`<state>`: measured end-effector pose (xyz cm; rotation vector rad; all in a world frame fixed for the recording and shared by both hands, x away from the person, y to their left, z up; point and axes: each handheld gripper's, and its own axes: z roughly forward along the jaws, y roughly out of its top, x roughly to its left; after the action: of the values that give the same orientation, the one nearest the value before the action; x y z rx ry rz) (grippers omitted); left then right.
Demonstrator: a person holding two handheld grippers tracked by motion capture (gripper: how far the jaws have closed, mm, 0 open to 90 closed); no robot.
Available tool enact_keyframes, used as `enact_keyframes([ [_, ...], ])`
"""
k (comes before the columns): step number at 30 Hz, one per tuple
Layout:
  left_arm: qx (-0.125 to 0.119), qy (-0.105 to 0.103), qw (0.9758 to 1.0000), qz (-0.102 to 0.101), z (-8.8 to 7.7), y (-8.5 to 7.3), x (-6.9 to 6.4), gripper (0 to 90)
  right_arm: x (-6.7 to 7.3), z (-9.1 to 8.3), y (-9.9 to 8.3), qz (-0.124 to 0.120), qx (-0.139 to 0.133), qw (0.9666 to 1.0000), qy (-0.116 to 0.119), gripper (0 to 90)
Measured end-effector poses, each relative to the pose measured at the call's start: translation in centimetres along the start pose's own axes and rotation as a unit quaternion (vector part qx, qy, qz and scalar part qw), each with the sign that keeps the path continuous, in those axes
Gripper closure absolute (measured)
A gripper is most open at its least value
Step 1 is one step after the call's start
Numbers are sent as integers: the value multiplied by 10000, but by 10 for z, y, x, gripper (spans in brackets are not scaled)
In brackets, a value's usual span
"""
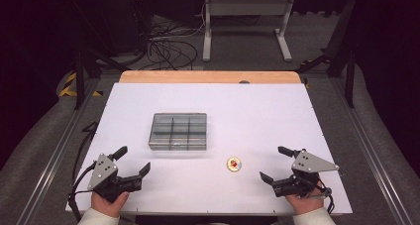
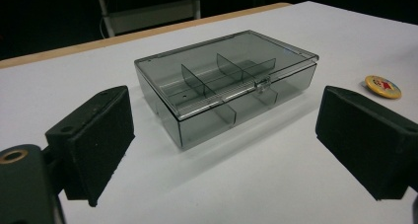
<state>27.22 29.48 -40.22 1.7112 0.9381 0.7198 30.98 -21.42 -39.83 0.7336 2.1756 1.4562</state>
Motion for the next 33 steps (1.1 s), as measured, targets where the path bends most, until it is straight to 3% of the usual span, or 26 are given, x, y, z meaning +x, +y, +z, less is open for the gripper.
enact_keyframes([
  [24, 22, -30, 9999, 100, -2, 2, -1, 111, 0, 0, -1, 6, 18, 10000, 21, 0],
  [33, 17, -85, 9999, -51, -2, 5, 2, 144, 0, 0, -1, 17, 28, 10000, 43, 1],
])
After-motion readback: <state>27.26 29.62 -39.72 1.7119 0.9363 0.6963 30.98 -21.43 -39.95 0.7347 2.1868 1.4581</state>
